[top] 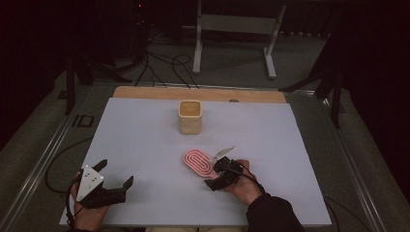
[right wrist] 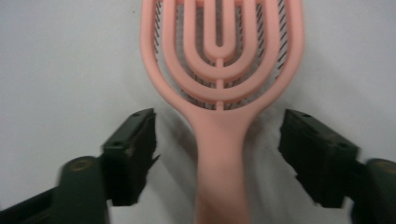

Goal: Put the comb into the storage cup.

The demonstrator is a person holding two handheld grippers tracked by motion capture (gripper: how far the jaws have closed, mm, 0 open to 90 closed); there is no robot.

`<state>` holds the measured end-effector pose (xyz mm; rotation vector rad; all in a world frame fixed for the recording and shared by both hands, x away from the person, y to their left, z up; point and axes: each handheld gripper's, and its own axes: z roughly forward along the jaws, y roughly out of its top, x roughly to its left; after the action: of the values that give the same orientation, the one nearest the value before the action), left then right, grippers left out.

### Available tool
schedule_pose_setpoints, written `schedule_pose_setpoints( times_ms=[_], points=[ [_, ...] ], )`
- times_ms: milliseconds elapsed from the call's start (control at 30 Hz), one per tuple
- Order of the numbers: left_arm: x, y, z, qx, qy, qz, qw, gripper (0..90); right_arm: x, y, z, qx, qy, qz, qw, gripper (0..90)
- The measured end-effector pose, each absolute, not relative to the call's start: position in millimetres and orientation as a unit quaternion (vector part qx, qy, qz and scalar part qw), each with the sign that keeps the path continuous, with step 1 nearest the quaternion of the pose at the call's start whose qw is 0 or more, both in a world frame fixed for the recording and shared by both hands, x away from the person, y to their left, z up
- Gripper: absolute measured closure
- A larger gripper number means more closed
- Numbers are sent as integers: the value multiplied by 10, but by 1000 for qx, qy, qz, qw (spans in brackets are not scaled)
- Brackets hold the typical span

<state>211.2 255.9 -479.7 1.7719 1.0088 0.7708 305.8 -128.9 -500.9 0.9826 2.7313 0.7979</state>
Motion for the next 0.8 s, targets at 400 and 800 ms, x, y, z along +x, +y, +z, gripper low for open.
schedule_pose_setpoints(
  times_ms=[400,800],
  points=[
    [2111,2561,-4796,721,411,314,462,1,3077,-1222,-4998,329,914,231,55,518],
    [2113,2558,-4799,721,411,313,462,1,3114,-1190,-4970,326,921,208,49,604]
  ],
)
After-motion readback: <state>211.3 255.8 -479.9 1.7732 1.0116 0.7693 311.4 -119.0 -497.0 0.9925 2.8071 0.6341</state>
